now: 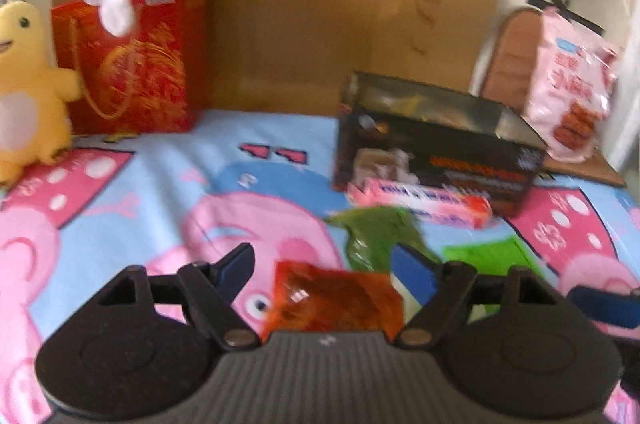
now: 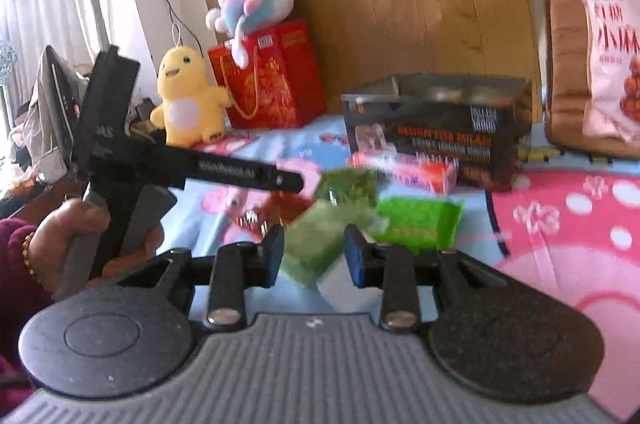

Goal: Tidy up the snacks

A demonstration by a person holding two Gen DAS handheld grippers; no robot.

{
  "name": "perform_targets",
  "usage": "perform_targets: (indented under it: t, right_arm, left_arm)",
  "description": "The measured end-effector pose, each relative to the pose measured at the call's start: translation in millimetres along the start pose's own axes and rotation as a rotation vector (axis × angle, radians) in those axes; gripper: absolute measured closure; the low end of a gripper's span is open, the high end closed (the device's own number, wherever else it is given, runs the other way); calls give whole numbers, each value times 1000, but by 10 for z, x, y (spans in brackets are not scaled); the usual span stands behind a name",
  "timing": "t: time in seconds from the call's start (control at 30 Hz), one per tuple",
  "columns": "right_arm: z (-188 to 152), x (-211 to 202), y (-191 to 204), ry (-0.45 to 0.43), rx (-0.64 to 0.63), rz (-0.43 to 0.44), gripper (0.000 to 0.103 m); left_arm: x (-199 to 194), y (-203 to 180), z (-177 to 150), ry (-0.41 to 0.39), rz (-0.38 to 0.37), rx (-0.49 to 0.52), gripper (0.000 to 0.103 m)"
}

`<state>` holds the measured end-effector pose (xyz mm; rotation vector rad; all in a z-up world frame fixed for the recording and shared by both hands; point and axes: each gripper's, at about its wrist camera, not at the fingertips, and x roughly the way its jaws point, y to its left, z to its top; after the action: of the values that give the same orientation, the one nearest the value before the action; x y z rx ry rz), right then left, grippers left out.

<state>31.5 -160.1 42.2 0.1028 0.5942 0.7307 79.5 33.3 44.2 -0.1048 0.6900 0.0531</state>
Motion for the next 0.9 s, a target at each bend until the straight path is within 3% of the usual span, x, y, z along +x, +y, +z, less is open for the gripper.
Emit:
perform_targets:
  t: [0.07,0.13,0.23,0.37,0.53,0.7,0.8,0.9]
  right_arm:
    - [107,45,67,-28,-19,-43,63]
    - [242,120,94,-50,-23,-119,49]
    - [445,253,50,-46,28,-198,49]
    - [574,258,130,-72,16,-184,49]
    - [515,192,186,-80,0,-154,49]
    - [387,79,194,-69,10,-111,49]
    - [170,10,219,12,-22,2,49]
    - [-20,101,185,140,57,141,49]
  left_arm:
    - [-34,36,100,-14,28,-14,26]
    - [-80,78,185,-32,50,-29,25]
    - [-190,170,280,-63,74,-70,25]
    - [-361,272,306,-102,97,-100,25]
    - [-493,378,269,-109,101,-122,25]
    - [-597,517,60,-94,5,-156,25]
    - [-530,542,-60,-39,-71,-161,25]
    - [-453,494,-146,-6,-126,-157,25]
